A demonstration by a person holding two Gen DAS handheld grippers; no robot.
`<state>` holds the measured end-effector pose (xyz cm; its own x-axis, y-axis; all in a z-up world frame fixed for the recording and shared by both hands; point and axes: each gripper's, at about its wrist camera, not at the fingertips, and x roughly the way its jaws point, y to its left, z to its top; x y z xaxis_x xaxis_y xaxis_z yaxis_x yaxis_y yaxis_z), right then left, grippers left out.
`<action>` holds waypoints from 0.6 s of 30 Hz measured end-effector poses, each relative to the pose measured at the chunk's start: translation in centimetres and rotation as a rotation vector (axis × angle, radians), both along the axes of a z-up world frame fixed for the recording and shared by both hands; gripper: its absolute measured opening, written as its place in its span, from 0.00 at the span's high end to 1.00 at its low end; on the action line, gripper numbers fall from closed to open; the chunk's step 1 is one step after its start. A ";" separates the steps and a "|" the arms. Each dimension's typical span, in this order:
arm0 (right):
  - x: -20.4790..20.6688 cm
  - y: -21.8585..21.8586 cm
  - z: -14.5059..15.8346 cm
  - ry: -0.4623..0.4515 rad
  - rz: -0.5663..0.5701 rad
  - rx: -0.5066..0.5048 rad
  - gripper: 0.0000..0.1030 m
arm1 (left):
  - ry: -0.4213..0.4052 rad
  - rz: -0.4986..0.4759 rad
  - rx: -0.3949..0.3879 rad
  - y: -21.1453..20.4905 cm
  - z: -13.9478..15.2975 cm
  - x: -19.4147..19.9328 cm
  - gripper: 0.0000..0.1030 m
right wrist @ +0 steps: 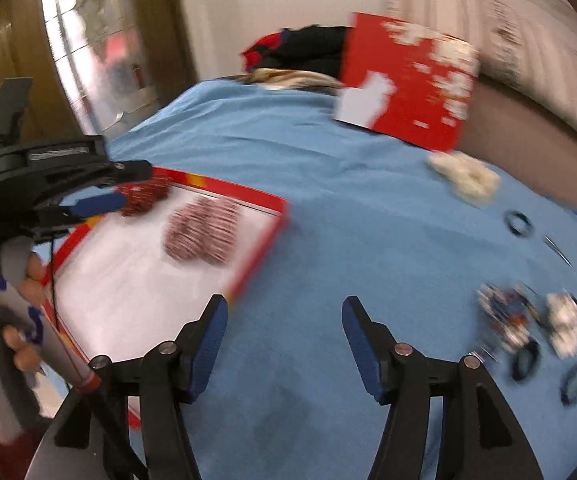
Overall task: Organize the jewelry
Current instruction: 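Move the left tool to the blue-striped watch strap and grasp it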
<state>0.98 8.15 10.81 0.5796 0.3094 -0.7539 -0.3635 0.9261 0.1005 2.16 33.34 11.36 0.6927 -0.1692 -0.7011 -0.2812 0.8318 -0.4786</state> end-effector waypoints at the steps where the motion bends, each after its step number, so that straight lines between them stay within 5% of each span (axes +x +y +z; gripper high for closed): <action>1: -0.7 -1.9 -0.1 0.005 -0.034 -0.005 0.38 | -0.009 -0.026 0.017 -1.0 0.4 -0.1 0.51; 5: -2.9 -8.3 -0.4 0.028 -0.147 -0.031 0.38 | -0.018 -0.123 0.118 -6.5 0.9 0.1 0.48; 18: -8.4 -26.6 -2.8 0.082 -0.489 0.034 0.37 | 0.054 -0.450 0.250 -20.6 -2.9 -2.8 0.48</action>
